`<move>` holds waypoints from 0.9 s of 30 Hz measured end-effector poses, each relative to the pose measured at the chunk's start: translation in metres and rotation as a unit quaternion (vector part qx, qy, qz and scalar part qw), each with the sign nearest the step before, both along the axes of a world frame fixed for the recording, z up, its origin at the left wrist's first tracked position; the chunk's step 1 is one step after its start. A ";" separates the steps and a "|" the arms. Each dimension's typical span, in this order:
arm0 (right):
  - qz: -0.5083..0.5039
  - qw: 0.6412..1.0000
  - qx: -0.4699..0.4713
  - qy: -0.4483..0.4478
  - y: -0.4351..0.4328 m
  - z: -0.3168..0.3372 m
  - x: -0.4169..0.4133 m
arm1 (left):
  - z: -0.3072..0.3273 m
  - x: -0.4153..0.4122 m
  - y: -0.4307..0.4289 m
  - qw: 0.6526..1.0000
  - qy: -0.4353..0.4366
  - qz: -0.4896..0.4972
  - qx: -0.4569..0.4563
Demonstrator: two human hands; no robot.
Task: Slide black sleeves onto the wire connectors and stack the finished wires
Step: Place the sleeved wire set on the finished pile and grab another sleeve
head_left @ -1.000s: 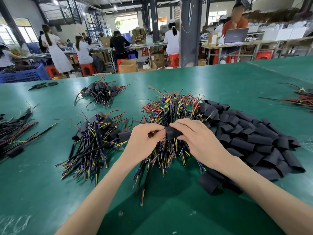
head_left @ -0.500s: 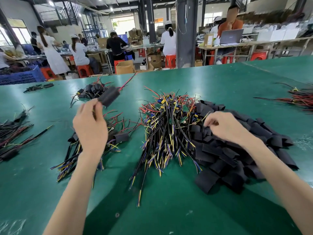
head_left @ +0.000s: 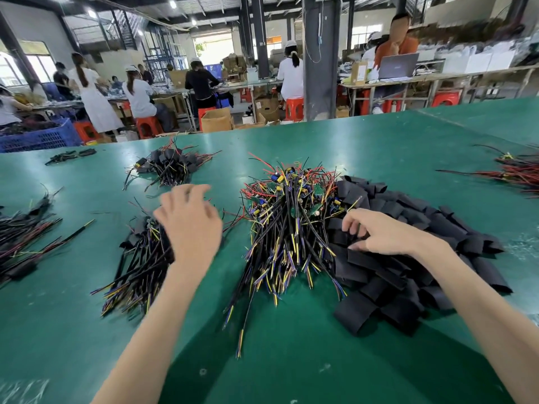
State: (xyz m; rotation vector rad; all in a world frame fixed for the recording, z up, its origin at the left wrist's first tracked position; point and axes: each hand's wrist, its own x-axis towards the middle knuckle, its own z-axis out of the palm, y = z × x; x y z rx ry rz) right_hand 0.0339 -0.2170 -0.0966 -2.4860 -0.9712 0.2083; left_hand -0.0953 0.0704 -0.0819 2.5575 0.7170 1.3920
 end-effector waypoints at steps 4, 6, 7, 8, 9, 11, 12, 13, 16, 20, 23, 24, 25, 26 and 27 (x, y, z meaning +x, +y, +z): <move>-0.004 1.000 0.004 -0.021 0.003 -0.004 0.001 | 0.006 0.026 -0.079 0.978 0.011 -0.188 0.088; -0.005 0.999 0.006 -0.035 0.003 -0.004 0.002 | 0.005 0.045 -0.110 0.962 0.080 -0.214 0.152; -0.011 0.999 0.004 -0.043 0.003 -0.004 0.003 | 0.004 0.055 -0.121 0.954 0.132 -0.202 0.178; -0.021 0.999 0.005 -0.048 0.003 -0.005 0.005 | 0.004 0.063 -0.129 0.947 0.185 -0.183 0.187; -0.033 0.998 0.007 -0.051 0.003 -0.005 0.006 | 0.005 0.070 -0.134 0.941 0.232 -0.161 0.187; -0.051 0.997 0.016 -0.057 0.003 -0.006 0.008 | 0.006 0.079 -0.140 0.930 0.297 -0.119 0.180; -0.057 0.996 0.025 -0.059 0.003 -0.006 0.009 | 0.008 0.081 -0.142 0.930 0.306 -0.107 0.172; -0.059 0.996 0.039 -0.060 0.003 -0.007 0.009 | 0.010 0.082 -0.142 0.934 0.304 -0.104 0.157; -0.065 0.994 0.068 -0.061 0.002 -0.007 0.009 | 0.020 0.083 -0.138 0.952 0.266 -0.132 0.077; -0.083 0.990 0.084 -0.070 0.000 -0.007 0.010 | 0.033 0.080 -0.127 0.958 0.163 -0.222 -0.080; -0.081 0.990 0.082 -0.076 0.000 -0.006 0.009 | 0.046 0.076 -0.122 0.935 0.049 -0.296 -0.189; -0.076 0.991 0.078 -0.079 0.001 -0.007 0.009 | 0.052 0.073 -0.122 0.913 -0.006 -0.331 -0.240; -0.069 0.992 0.072 -0.078 0.001 -0.007 0.009 | 0.058 0.070 -0.124 0.881 -0.069 -0.365 -0.294; -0.063 0.994 0.061 -0.070 0.002 -0.007 0.008 | 0.064 0.067 -0.125 0.844 -0.131 -0.392 -0.342; -0.058 0.996 0.047 -0.057 0.002 -0.007 0.009 | 0.069 0.065 -0.126 0.808 -0.190 -0.412 -0.376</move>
